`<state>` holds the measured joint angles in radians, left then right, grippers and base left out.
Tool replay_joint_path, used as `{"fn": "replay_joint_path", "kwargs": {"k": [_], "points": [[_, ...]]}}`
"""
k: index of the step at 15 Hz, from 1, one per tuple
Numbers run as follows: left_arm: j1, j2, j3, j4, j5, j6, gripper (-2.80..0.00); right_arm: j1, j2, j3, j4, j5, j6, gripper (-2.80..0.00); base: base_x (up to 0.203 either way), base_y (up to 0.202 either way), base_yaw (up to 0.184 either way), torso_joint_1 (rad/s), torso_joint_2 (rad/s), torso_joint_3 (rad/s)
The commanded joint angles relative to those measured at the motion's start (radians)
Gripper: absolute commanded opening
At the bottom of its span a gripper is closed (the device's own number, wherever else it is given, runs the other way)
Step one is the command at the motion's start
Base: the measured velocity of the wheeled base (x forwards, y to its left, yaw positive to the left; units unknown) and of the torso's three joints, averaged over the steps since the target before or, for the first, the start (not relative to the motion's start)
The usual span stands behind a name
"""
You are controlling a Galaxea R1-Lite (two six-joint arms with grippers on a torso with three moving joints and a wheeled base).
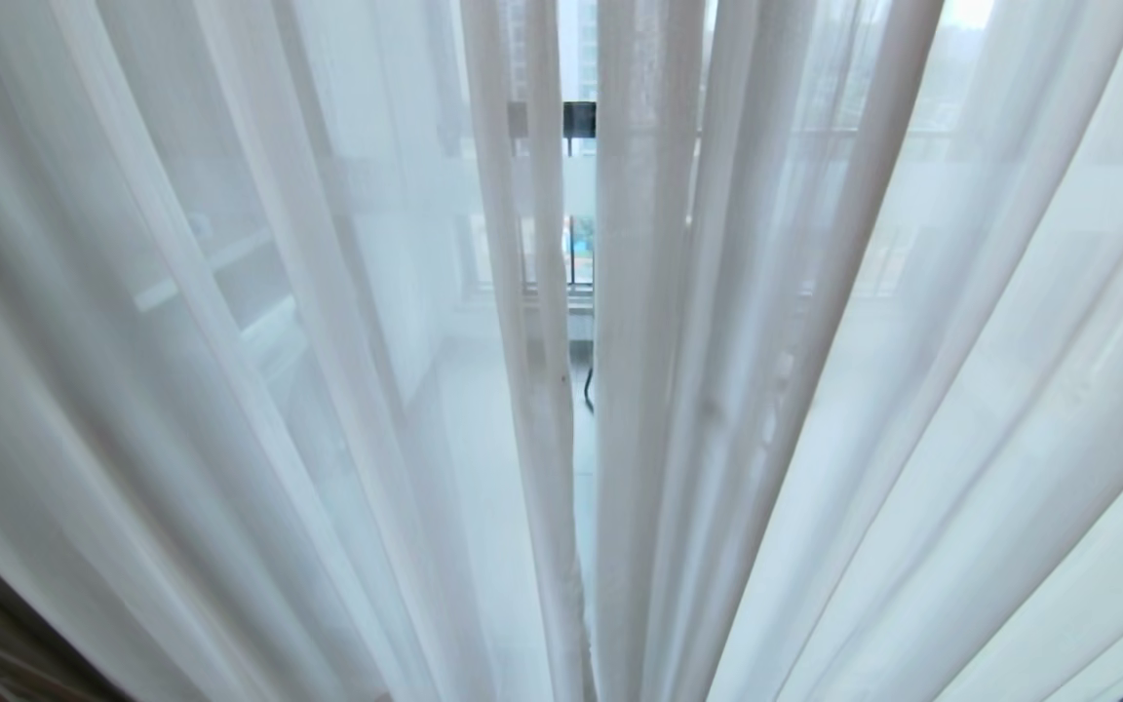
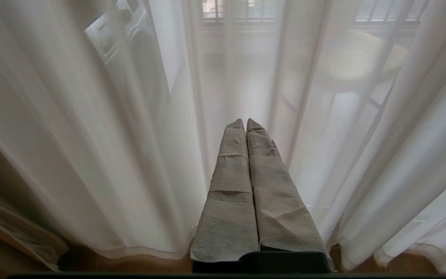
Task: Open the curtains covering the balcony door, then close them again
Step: Pull the outer curtains open on both sides
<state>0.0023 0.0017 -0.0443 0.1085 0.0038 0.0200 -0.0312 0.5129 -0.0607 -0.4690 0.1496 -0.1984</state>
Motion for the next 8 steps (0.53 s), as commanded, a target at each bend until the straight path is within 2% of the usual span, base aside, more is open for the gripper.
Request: {"fn": "replay_joint_path", "kwargs": {"k": [1, 4, 5, 8], "points": [[0.001, 0.000, 0.000, 0.000, 0.001, 0.001, -2.80, 0.016, -0.274, 0.033, 0.137, 0.000, -0.001, -2.80, 0.000, 0.000, 0.000, 0.000, 0.00, 0.000], [0.001, 0.000, 0.000, 0.000, 0.001, 0.000, -2.80, 0.025, -0.500, 0.034, 0.390, -0.021, -0.002, -2.80, 0.000, 0.000, 0.000, 0.000, 0.00, 0.000], [0.001, 0.000, 0.000, 0.000, 0.001, 0.000, -2.80, 0.027, -0.513, 0.037, 0.454, -0.064, 0.003, -2.80, 0.000, 0.000, 0.000, 0.000, 0.00, 0.000], [0.001, 0.000, 0.000, 0.000, 0.001, 0.000, -2.80, 0.028, -0.513, 0.061, 0.463, -0.081, 0.019, -2.80, 0.000, 0.000, 0.000, 0.000, 0.00, 0.000]]}}
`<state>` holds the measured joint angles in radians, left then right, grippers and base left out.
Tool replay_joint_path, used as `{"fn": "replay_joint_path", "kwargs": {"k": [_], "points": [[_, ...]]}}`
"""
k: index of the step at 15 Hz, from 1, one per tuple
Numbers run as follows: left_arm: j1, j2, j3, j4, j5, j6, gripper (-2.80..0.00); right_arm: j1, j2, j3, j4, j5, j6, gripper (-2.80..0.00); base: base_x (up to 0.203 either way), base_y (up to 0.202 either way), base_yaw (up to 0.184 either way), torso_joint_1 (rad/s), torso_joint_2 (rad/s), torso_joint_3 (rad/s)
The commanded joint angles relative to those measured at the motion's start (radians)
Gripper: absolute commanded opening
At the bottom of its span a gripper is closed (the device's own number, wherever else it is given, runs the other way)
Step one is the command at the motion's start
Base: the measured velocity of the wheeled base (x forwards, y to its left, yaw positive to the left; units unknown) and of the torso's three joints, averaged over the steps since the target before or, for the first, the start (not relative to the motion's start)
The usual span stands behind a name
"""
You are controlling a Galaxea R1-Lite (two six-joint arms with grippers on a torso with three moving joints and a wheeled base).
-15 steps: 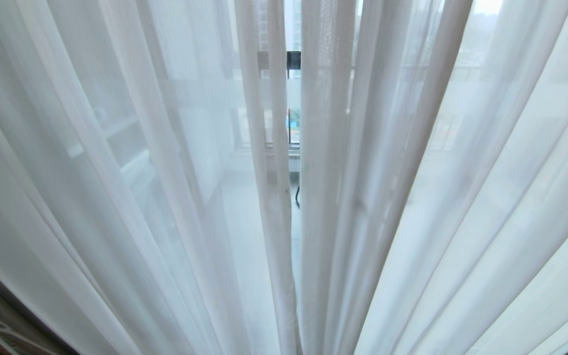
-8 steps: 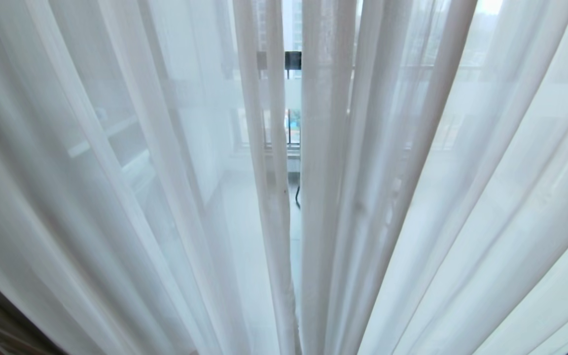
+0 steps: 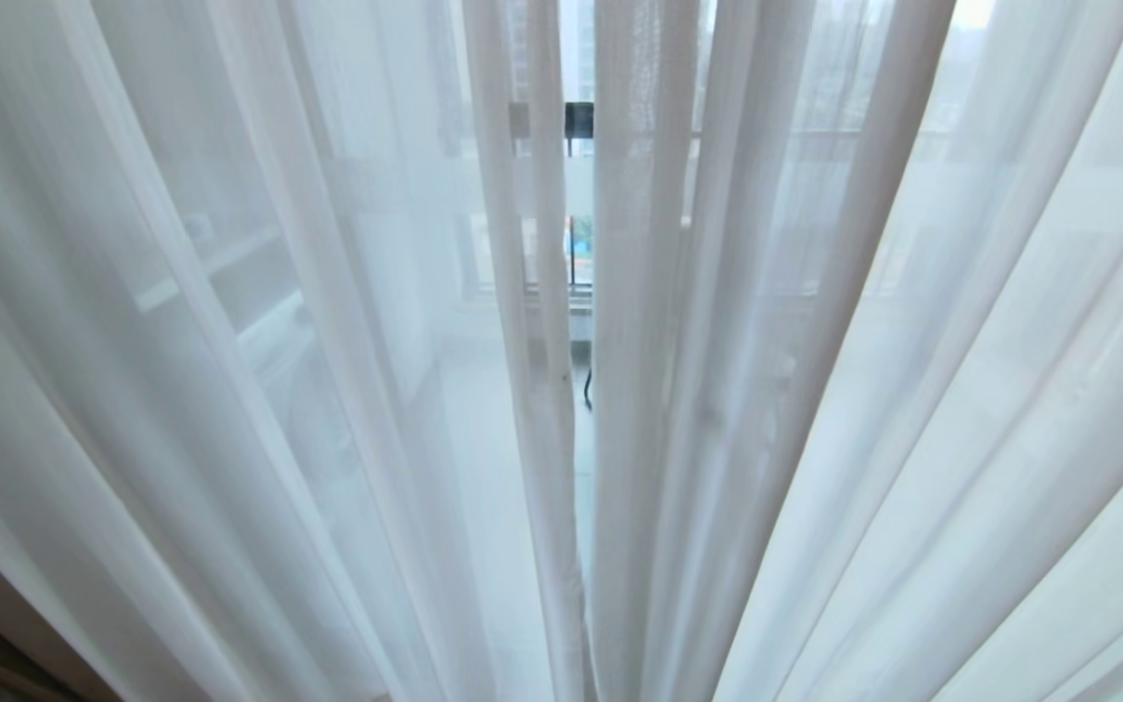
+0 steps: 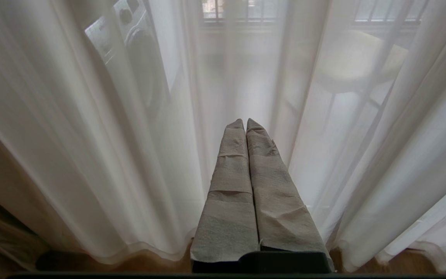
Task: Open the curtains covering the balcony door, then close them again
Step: Pull the outer curtains open on both sides
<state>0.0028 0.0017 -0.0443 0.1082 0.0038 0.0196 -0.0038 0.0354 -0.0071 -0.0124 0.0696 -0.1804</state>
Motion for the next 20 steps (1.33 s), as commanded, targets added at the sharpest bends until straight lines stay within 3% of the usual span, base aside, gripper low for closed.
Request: {"fn": "replay_joint_path", "kwargs": {"k": [1, 5, 20], "points": [[0.000, 0.000, 0.000, 0.001, 0.001, 0.000, -2.80, 0.001, -0.035, 0.007, 0.009, 0.000, 0.013, -2.80, 0.000, 0.000, 0.000, 0.000, 0.00, 0.000], [0.000, 0.000, 0.000, 0.001, 0.001, 0.000, -2.80, 0.001, -0.035, 0.007, 0.014, -0.005, 0.085, -2.80, 0.000, 0.000, 0.000, 0.000, 0.00, 0.000], [0.000, 0.000, 0.000, 0.001, 0.001, 0.000, -2.80, 0.001, -0.035, 0.007, 0.014, -0.005, 0.085, -2.80, 0.000, 0.000, 0.000, 0.000, 0.00, 0.000]]}}
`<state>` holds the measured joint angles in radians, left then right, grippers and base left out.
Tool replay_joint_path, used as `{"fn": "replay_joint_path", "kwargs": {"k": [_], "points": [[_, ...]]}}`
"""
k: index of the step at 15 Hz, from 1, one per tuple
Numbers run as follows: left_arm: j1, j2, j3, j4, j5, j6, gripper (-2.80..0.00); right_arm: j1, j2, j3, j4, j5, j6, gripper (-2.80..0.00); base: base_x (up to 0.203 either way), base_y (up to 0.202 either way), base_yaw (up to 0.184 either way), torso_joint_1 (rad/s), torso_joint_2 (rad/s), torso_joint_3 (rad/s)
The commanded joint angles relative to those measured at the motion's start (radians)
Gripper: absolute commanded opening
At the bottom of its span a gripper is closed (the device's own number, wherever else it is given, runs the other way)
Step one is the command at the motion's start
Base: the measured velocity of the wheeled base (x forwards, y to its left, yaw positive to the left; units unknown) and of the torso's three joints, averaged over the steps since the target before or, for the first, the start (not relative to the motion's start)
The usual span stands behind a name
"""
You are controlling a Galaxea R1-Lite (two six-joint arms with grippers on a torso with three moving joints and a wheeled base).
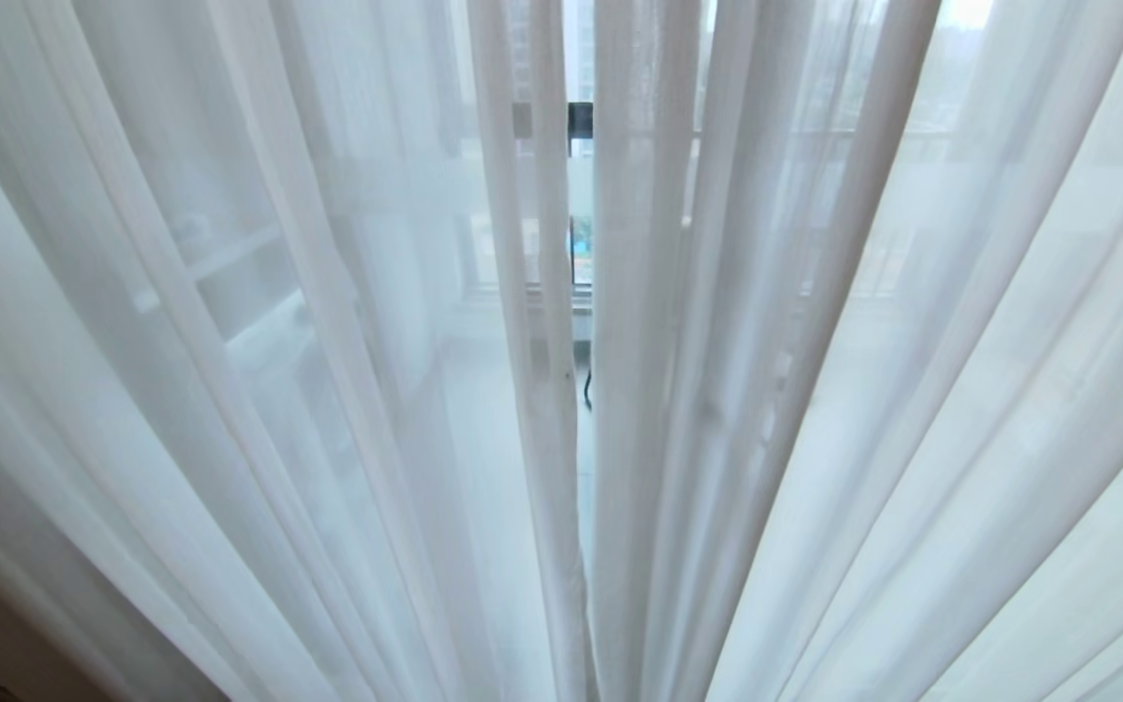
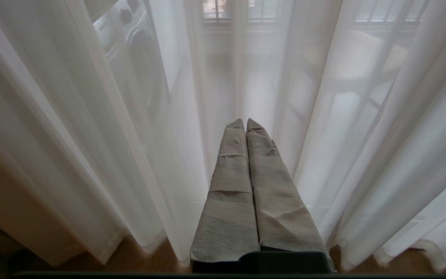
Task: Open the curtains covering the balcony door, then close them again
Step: Pull the outer curtains open on both sides
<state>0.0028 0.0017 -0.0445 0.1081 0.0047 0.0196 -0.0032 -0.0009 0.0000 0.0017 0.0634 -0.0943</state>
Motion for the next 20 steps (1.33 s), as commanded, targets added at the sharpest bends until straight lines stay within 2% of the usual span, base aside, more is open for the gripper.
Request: {"fn": "replay_joint_path", "kwargs": {"k": [1, 20], "points": [[0.000, 0.000, 0.000, 0.001, 0.000, 0.000, -2.80, 0.000, 0.001, 0.000, 0.000, 0.001, -0.001, -2.80, 0.000, 0.000, 0.000, 0.000, 0.00, 0.000], [0.000, 0.000, -0.017, 0.002, -0.007, 0.000, -2.80, 0.000, 0.001, 0.000, 0.000, 0.001, -0.001, -2.80, 0.000, 0.000, 0.000, 0.000, 0.00, 0.000]]}}
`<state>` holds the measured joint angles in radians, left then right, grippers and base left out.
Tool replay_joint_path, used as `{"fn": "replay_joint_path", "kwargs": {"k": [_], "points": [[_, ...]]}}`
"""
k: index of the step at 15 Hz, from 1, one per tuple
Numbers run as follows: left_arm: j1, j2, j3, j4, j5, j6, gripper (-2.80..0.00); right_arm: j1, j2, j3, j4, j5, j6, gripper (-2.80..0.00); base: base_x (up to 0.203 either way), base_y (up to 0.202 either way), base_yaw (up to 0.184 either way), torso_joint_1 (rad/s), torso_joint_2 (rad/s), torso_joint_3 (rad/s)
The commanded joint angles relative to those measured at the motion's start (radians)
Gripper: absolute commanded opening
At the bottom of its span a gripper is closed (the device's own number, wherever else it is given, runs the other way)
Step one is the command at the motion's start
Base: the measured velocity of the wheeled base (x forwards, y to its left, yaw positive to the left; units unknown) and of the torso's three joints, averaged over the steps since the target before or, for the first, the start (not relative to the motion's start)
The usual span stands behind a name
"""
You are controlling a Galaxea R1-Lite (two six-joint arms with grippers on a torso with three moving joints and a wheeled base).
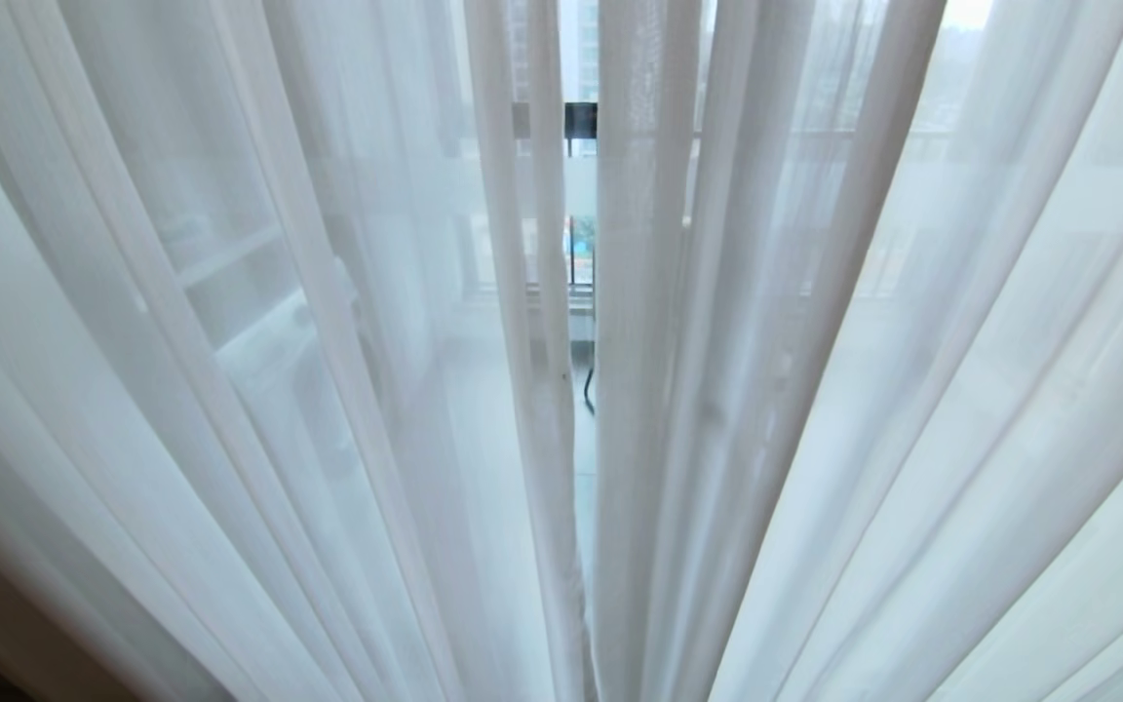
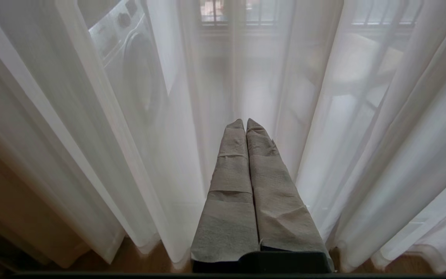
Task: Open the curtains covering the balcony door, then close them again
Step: Pull the outer curtains open on both sides, then pull the inner curtains open on both sides
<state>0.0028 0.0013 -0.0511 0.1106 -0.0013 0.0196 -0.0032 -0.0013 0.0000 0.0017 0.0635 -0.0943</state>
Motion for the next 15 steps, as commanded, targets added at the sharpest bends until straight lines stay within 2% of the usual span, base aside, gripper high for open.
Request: {"fn": "replay_joint_path", "kwargs": {"k": [1, 4, 6, 8, 11, 14, 15], "points": [[0.000, 0.006, -0.048, 0.010, -0.003, -0.001, -2.80, 0.000, 0.001, 0.000, 0.000, 0.001, -0.001, -2.80, 0.000, 0.000, 0.000, 0.000, 0.00, 0.000], [-0.001, 0.087, -0.138, 0.019, -0.036, -0.007, -2.80, 0.000, 0.001, 0.000, 0.000, 0.001, -0.001, -2.80, 0.000, 0.000, 0.000, 0.000, 0.00, 0.000], [-0.012, 0.210, -0.226, 0.012, -0.062, -0.024, -2.80, 0.000, 0.001, 0.000, 0.000, 0.001, -0.001, -2.80, 0.000, 0.000, 0.000, 0.000, 0.00, 0.000], [-0.064, 0.380, -0.355, -0.010, -0.105, -0.030, -2.80, 0.000, 0.001, 0.000, 0.000, 0.001, -0.001, -2.80, 0.000, 0.000, 0.000, 0.000, 0.00, 0.000], [-0.204, 0.640, -0.654, -0.019, -0.178, -0.035, -2.80, 0.000, 0.001, 0.000, 0.000, 0.001, -0.001, -2.80, 0.000, 0.000, 0.000, 0.000, 0.00, 0.000], [-0.453, 0.832, -0.890, 0.004, -0.234, -0.083, -2.80, 0.000, 0.001, 0.000, 0.000, 0.001, -0.001, -2.80, 0.000, 0.000, 0.000, 0.000, 0.00, 0.000], [-0.511, 0.888, -0.941, 0.008, -0.243, -0.095, -2.80, 0.000, 0.001, 0.000, 0.000, 0.001, -0.001, -2.80, 0.000, 0.000, 0.000, 0.000, 0.00, 0.000]]}}
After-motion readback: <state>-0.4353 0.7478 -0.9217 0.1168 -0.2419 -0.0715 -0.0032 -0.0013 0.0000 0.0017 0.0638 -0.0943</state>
